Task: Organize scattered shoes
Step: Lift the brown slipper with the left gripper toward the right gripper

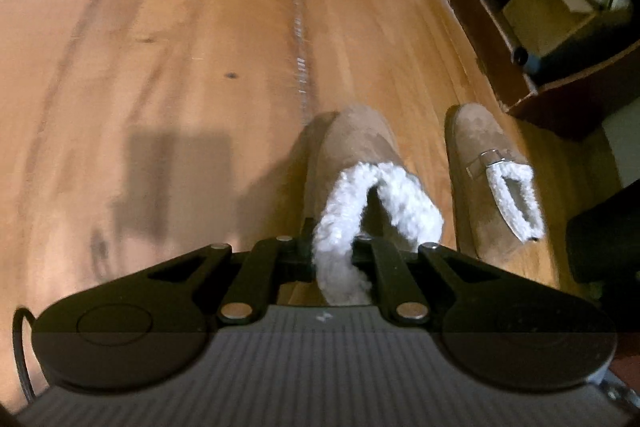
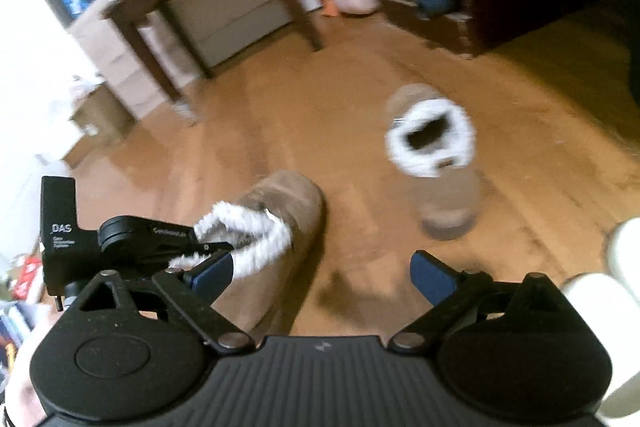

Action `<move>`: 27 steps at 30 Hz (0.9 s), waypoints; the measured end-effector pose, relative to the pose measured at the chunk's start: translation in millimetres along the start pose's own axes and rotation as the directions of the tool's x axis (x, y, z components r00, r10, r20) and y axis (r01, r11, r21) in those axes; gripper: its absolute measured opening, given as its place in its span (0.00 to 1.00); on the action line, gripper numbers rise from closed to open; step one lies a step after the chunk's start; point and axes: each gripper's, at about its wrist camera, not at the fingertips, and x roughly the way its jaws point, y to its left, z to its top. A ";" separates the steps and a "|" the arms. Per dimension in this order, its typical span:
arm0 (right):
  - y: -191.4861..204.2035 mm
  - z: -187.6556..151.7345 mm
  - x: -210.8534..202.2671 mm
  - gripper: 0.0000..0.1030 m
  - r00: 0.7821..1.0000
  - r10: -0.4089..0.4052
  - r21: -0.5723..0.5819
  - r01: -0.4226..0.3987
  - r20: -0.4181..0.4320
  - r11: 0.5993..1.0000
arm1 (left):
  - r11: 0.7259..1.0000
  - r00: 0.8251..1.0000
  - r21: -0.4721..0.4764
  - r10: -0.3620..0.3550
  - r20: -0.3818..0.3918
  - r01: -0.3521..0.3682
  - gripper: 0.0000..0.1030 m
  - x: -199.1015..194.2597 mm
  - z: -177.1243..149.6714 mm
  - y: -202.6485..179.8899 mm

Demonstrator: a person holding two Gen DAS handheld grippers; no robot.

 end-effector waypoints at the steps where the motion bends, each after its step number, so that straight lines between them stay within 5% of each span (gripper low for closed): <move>1: 7.3 -1.9 -2.2 0.93 1.000 0.014 -0.014 -0.014 -0.004 1.000 | 1.000 1.000 -0.013 -0.003 0.007 0.003 0.07 -13.7 -1.8 8.6; 11: 76.3 -29.2 -46.7 0.94 0.957 0.271 -0.056 -0.278 -0.102 0.959 | 0.999 0.989 -0.046 -0.001 0.149 0.008 0.07 -165.6 -46.1 74.5; 16: 120.4 -53.7 -69.2 0.96 0.929 0.329 -0.132 -0.353 -0.171 0.926 | 0.996 0.987 -0.093 0.008 0.161 0.007 0.07 -223.5 -86.9 113.0; 23: 181.1 -102.7 -68.2 0.90 0.882 0.359 -0.277 -0.443 -0.307 0.852 | 0.983 0.990 -0.182 0.044 0.135 -0.019 0.08 -246.0 -145.4 177.7; 27: 212.3 -137.9 -69.4 0.82 0.851 0.377 -0.381 -0.506 -0.366 0.773 | 0.959 0.993 -0.257 0.116 -0.023 -0.118 0.23 -212.8 -184.3 218.6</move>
